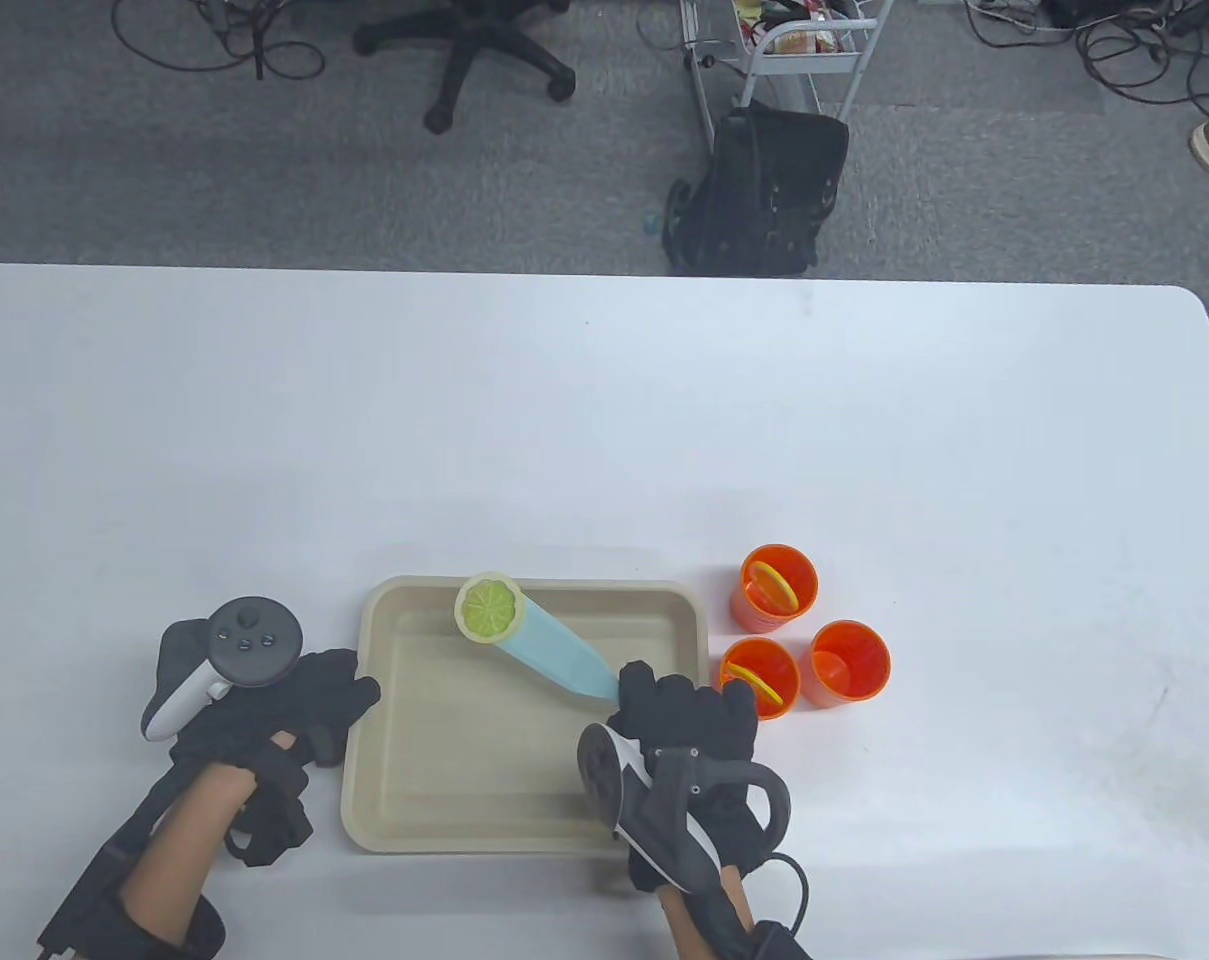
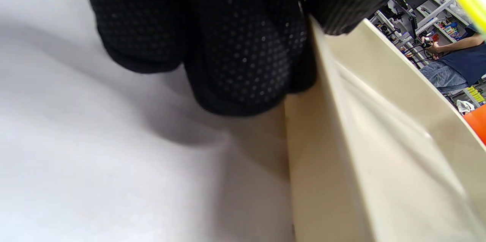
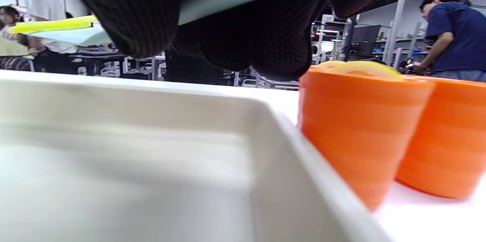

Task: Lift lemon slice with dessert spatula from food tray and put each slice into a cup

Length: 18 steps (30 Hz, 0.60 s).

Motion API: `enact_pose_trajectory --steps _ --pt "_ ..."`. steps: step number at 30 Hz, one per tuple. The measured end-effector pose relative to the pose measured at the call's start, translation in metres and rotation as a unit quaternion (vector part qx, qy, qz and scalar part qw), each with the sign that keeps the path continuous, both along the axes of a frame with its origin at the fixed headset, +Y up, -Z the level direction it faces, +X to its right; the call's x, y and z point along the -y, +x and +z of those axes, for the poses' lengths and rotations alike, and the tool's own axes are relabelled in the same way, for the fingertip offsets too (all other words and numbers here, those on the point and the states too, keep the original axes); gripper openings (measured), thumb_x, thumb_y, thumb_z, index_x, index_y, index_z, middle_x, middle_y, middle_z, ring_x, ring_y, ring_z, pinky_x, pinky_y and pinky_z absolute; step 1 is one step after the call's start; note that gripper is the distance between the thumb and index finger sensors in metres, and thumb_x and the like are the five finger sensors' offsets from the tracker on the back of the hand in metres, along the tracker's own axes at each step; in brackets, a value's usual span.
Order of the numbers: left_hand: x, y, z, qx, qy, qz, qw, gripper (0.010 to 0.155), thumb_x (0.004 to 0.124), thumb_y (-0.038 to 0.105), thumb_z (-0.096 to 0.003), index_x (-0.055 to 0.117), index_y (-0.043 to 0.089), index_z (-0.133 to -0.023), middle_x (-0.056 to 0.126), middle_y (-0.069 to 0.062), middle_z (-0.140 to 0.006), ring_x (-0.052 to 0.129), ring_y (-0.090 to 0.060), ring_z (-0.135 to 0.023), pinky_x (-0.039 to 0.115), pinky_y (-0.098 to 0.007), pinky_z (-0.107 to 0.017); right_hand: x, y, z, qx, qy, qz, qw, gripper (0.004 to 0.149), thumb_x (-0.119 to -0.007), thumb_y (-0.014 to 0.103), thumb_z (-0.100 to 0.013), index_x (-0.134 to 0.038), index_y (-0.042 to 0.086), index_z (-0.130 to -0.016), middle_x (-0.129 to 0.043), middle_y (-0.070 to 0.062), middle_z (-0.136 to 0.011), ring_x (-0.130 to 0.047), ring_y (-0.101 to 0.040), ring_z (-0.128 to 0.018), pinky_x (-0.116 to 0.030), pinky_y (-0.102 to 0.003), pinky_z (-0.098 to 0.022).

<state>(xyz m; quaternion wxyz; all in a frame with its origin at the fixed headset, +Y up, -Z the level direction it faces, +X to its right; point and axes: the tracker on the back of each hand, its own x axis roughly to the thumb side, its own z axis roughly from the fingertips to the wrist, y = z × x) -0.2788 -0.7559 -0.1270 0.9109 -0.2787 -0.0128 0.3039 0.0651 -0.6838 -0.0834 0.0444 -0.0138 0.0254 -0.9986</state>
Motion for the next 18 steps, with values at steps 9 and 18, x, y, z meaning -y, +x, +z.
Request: enact_pose_trajectory --steps 9,18 --pt "0.000 0.000 0.000 0.000 0.001 -0.001 1.000 0.059 0.077 0.047 -0.0587 0.072 0.006 -0.101 0.101 0.000 -0.065 0.108 -0.016 -0.046 0.090 -0.044 -0.045 -0.017 0.061 0.009 0.076 0.013 -0.056 0.995 0.054 -0.084 0.045 -0.045 -0.080 0.024 -0.095 -0.091 -0.006 -0.080 -0.097 -0.022 -0.064 -0.054 -0.064 -0.074" --pt "0.000 0.000 0.000 0.000 0.001 -0.003 1.000 0.059 0.077 0.047 -0.0587 0.071 0.006 -0.101 0.101 0.001 -0.065 0.108 -0.016 -0.046 0.090 -0.044 -0.045 -0.017 0.128 0.015 0.190 0.007 -0.101 0.977 0.054 -0.086 0.044 -0.045 -0.081 0.025 -0.095 -0.091 -0.005 -0.081 -0.096 -0.023 -0.066 -0.052 -0.065 -0.074"
